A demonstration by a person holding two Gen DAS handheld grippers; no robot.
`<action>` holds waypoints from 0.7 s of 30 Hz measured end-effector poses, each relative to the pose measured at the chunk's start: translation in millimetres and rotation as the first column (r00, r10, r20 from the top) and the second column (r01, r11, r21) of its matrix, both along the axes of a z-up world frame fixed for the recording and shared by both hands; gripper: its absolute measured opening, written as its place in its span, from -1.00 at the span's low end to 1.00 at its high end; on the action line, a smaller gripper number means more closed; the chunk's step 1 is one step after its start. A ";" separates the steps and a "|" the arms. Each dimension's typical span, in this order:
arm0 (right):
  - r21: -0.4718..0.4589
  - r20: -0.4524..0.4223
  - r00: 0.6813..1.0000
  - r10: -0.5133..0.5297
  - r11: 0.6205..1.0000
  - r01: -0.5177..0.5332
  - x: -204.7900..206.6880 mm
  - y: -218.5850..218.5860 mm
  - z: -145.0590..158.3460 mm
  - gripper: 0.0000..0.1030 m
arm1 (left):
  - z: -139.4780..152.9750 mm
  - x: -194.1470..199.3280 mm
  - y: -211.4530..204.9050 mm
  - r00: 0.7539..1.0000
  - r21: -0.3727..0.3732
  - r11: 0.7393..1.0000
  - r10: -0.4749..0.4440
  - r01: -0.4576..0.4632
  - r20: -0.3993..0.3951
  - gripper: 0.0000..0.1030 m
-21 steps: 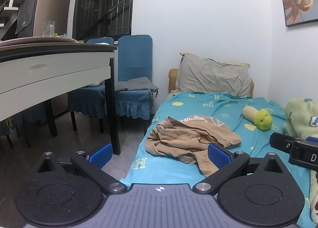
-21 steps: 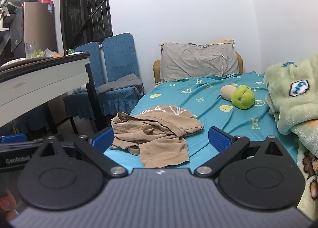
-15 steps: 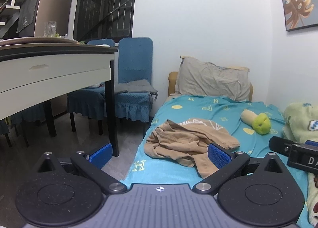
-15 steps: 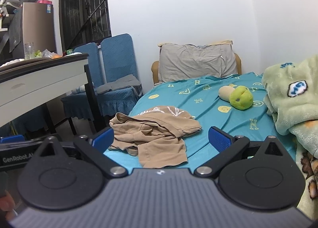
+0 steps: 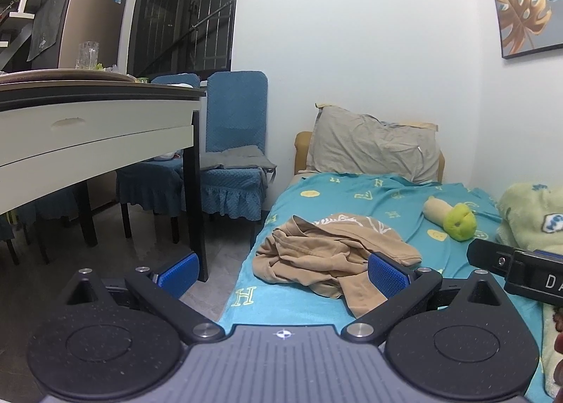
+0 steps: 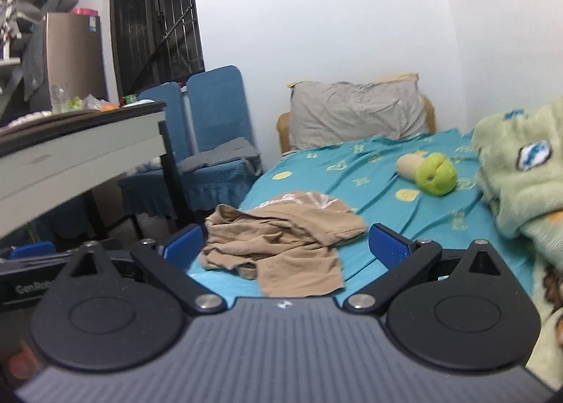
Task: Fold clothes
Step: 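Move both grippers toward the crumpled tan T-shirt on the bed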
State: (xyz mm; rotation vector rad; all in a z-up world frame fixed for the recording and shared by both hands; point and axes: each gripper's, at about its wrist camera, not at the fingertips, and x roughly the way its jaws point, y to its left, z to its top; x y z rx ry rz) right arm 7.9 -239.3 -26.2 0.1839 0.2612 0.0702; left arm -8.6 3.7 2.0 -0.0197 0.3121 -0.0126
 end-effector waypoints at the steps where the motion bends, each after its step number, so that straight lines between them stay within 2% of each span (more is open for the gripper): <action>1: -0.001 0.001 1.000 -0.005 1.000 0.005 -0.2 -0.1 0.0 0.97 | -0.2 -0.2 0.2 1.000 0.000 1.000 0.001 -0.001 0.001 0.99; 2: -0.002 0.003 1.000 -0.009 1.000 0.009 -0.4 -0.2 0.1 0.83 | -0.5 -0.3 0.5 1.000 0.000 1.000 0.003 -0.003 0.001 0.99; 3: -0.003 0.004 1.000 -0.014 1.000 0.014 -0.6 -0.3 0.1 0.55 | -0.7 -0.5 0.7 1.000 0.000 1.000 0.004 -0.004 0.002 0.99; 5: -0.004 0.007 1.000 -0.023 1.000 0.023 -1.0 -0.5 0.2 0.28 | -1.2 -0.9 1.2 1.000 0.000 1.000 0.007 -0.007 0.003 0.99; 8: -0.007 0.011 0.999 -0.037 0.999 0.037 -1.7 -0.8 0.4 0.12 | -1.4 -0.9 0.4 1.000 0.006 1.000 0.005 -0.005 0.001 0.99; 11: -0.009 0.015 0.999 -0.051 0.999 0.051 -2.3 -1.1 0.5 0.11 | -3.0 -0.1 -0.9 1.000 0.016 1.000 0.003 -0.002 -0.002 0.99; 16: -0.006 0.017 0.998 -0.068 0.998 0.068 -2.7 -2.1 0.9 0.18 | -6.9 3.6 -1.5 1.000 0.021 1.000 0.004 -0.004 -0.025 0.99; 17: 0.006 0.011 0.998 -0.062 0.998 0.062 -1.8 -3.1 1.3 0.33 | -6.0 3.1 -1.1 1.000 0.020 1.000 0.007 -0.007 -0.029 0.99; 18: 0.017 0.005 0.998 -0.056 0.998 0.056 -1.0 -4.0 1.6 0.63 | -5.8 3.4 -0.2 0.999 0.017 1.000 0.008 -0.008 -0.031 0.99; 20: 0.040 -0.007 0.999 -0.043 0.998 0.043 0.8 -5.8 2.3 0.98 | -5.3 4.1 1.5 0.999 0.007 1.000 0.007 -0.007 -0.033 1.00; 21: 0.051 -0.012 0.999 -0.037 0.998 0.037 1.7 -6.8 2.7 1.00 | -5.0 5.0 2.3 0.999 0.003 1.000 0.006 -0.005 -0.035 1.00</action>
